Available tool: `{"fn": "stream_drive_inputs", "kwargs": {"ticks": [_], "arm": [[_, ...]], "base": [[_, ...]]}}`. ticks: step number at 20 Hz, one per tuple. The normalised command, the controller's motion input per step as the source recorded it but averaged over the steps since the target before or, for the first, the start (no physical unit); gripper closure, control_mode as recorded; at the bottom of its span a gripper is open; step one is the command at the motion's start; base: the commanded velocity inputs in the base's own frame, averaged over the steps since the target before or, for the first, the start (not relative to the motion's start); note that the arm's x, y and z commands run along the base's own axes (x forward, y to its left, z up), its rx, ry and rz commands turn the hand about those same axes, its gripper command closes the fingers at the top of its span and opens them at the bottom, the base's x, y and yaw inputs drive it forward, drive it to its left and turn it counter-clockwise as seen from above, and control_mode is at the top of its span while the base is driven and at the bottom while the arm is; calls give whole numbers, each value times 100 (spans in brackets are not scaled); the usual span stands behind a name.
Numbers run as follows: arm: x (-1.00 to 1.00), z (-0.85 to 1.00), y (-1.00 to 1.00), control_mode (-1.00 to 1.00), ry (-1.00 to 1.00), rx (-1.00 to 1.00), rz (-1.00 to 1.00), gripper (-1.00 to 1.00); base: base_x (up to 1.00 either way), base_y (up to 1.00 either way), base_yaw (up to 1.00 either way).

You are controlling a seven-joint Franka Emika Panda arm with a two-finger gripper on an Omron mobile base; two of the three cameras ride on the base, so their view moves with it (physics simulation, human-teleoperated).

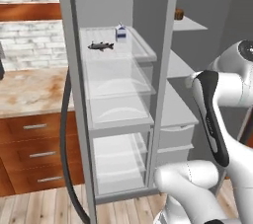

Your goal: Pick up the frozen fish from the freezer, place it on any shelf in the fridge, and close the fridge and freezer doors when done.

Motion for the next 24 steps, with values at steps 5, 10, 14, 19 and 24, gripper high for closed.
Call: {"fn": "stream_drive_inputs", "kwargs": {"ticks": [5,10,14,19,24], "arm": [[0,0,0,100,0,0,0,-100],[0,0,0,100,0,0,0,-100],[-23,0,0,-100,0,0,0,-100],[-44,0,3,-100,0,0,0,-100],[-71,1,48,-100,-4,1,2,-100]], "base": [[-59,-2,0],[-49,0,0],[-23,0,0],[0,0,0],[0,0,0]]}}
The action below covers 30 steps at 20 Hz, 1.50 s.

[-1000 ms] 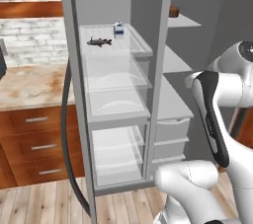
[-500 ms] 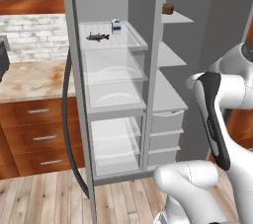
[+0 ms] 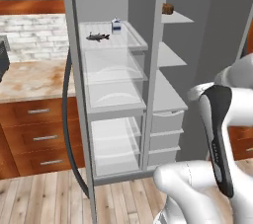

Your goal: Pick up the frozen fish from the freezer, place it on any shelf in the fridge, and close the fridge and freezer doors when done.

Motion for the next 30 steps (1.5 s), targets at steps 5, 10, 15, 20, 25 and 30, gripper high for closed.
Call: {"fn": "stream_drive_inputs", "kwargs": {"ticks": [5,10,15,20,25,30], "arm": [[-78,0,87,-100,-17,6,0,-100],[-50,0,100,-100,-20,8,-6,-100],[-28,-3,100,-100,-22,12,-17,-100],[-9,-23,100,-100,-18,10,-21,-100],[5,-38,100,-100,-12,2,-27,-100],[42,-34,100,-100,-1,0,-34,-100]], "base": [[0,0,0],[0,0,0],[0,0,0],[0,0,0],[0,0,0],[0,0,0]]}}
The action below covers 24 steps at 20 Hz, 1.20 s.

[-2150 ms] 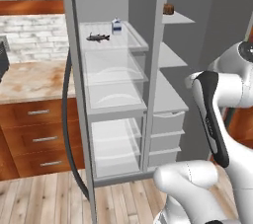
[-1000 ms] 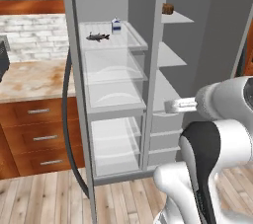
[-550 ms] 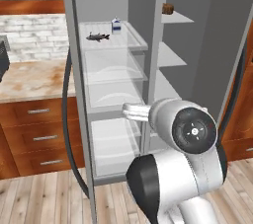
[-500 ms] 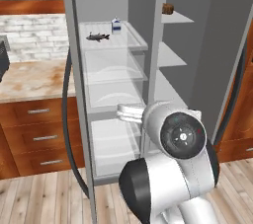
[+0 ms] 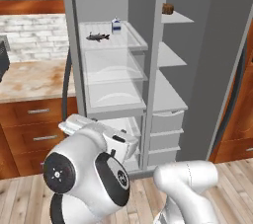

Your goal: Pick up the frozen fish from the freezer, place it on any shelf in the fridge, and close the fridge and freezer doors when done.

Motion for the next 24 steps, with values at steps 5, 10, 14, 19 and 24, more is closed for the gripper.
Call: {"fn": "stream_drive_inputs", "kwargs": {"ticks": [5,10,14,19,24], "arm": [[64,-28,86,-100,-2,0,-28,-100],[62,-14,69,-100,-3,0,-21,-100],[70,-44,26,-100,0,-1,-5,-100],[74,-43,10,-100,0,-1,4,-100],[71,-34,3,-100,0,0,11,-100]], "base": [[0,0,0],[0,0,0],[0,0,0],[0,0,0],[0,0,0]]}}
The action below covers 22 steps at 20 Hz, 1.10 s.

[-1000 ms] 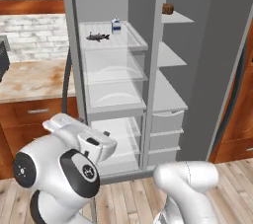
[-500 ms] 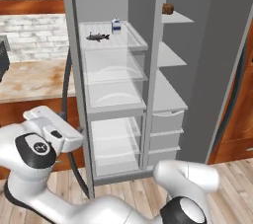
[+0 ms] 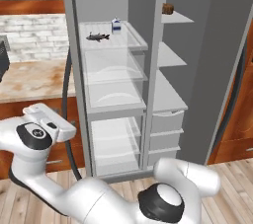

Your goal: Pick up the frozen fish from the freezer, place it on any shelf in the fridge, and close the fridge and freezer doors when done.

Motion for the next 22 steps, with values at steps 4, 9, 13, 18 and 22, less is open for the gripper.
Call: {"fn": "stream_drive_inputs", "kwargs": {"ticks": [4,9,13,18,22], "arm": [[61,-25,15,-100,0,0,11,-100],[24,-16,49,-100,0,0,3,-100],[22,-10,44,-100,0,0,0,-100],[20,-12,18,-100,0,-1,0,-100],[0,-11,-74,-100,0,0,0,-100]], "base": [[0,0,0],[0,0,0],[0,0,0],[0,0,0],[0,0,0]]}}
